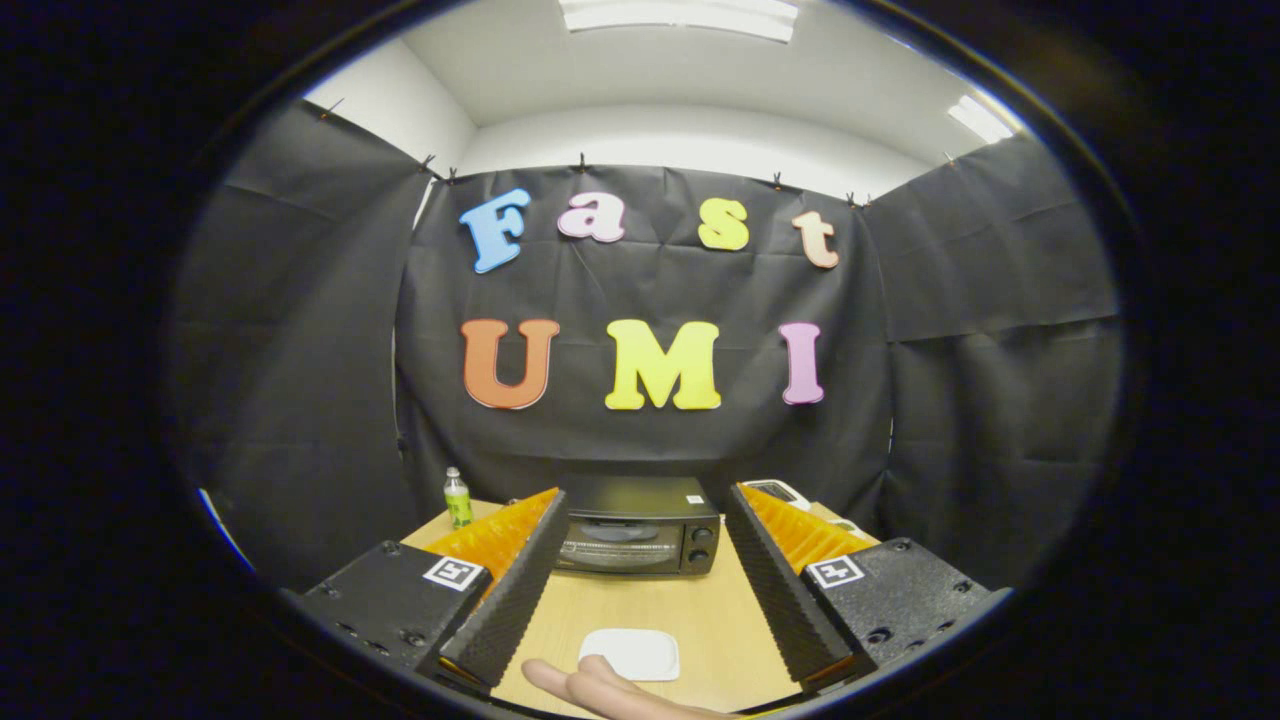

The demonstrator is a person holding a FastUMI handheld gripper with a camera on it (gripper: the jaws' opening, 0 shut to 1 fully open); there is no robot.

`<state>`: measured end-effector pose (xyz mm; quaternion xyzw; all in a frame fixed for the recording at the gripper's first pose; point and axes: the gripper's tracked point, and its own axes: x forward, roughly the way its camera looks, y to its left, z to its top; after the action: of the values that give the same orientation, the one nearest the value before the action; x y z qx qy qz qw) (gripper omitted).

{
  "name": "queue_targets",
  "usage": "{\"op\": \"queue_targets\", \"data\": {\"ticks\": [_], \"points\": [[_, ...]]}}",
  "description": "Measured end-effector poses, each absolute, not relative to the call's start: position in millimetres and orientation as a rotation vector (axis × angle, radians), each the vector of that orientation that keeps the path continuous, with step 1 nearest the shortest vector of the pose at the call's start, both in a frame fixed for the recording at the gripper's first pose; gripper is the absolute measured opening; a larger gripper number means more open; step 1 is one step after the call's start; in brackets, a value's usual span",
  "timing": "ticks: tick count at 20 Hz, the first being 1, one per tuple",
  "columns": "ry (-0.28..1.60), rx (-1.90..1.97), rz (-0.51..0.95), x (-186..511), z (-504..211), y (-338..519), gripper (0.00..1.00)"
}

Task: Open the toaster oven, put the food inside, and close the toaster oven door.

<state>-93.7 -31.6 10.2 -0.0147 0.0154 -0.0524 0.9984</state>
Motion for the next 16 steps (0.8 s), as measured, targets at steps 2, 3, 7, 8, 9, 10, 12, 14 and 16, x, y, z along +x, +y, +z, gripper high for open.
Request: {"op": "queue_targets", "data": {"ticks": [2,3,7,8,9,10,12,14,16], "points": [[0.035,-0.02,-0.106,-93.3,9.8,-33.1,1.0],[0.033,-0.018,-0.107,-92.6,10.3,-33.9,1.0],[0.027,-0.022,-0.106,-97.4,12.4,-32.6,1.0],[0.03,-0.024,-0.106,-97.1,10.9,-32.5,1.0],[0.033,-0.025,-0.109,-96.8,9.4,-33.4,1.0],[0.036,-0.026,-0.11,-96.3,8.4,-34.1,1.0],[0.041,-0.024,-0.108,-95.7,6.1,-34.0,1.0],[0.042,-0.022,-0.111,-94.7,4.8,-36.2,1.0],[0.043,-0.017,-0.113,-94.9,4.5,-37.0,1.0]]}}
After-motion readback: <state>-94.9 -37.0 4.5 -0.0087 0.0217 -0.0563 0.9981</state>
